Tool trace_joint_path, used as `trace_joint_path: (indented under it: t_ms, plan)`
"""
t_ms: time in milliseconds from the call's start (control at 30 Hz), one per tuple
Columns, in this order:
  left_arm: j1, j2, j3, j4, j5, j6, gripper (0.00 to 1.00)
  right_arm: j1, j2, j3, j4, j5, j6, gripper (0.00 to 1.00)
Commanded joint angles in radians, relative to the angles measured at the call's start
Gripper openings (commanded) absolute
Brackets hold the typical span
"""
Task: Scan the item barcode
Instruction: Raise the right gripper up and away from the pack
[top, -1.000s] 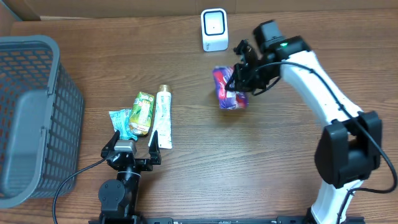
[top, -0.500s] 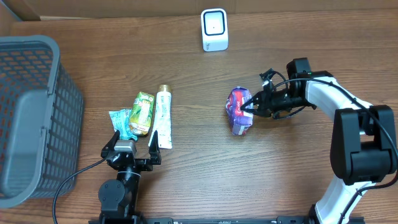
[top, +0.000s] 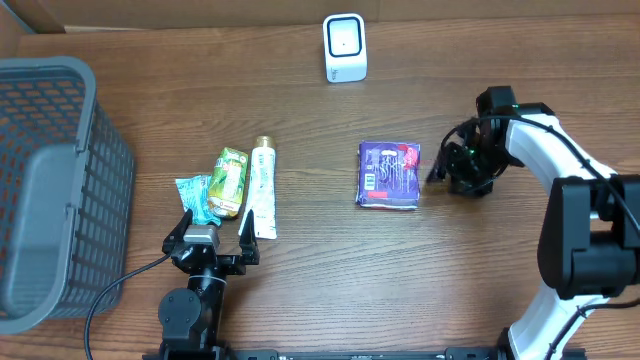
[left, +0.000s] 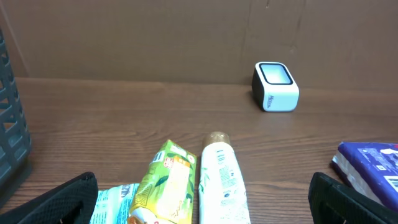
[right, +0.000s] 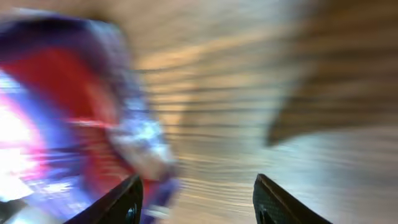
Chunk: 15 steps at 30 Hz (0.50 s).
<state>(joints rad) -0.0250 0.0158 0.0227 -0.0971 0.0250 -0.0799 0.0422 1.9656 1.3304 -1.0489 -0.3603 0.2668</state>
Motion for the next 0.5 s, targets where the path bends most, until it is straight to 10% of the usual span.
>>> trace_joint_path:
  t_ms: [0, 467]
  plan:
    - [0.008, -0.011, -0.010, 0.004, -0.007, -0.018, 1.00, 0.006, -0.022, 0.140, -0.065, 0.166, 0.017, 0.58]
    - [0.008, -0.011, -0.010, 0.004, -0.007, -0.018, 0.99, 0.021, -0.163, 0.493, -0.318, 0.119, -0.066, 0.58]
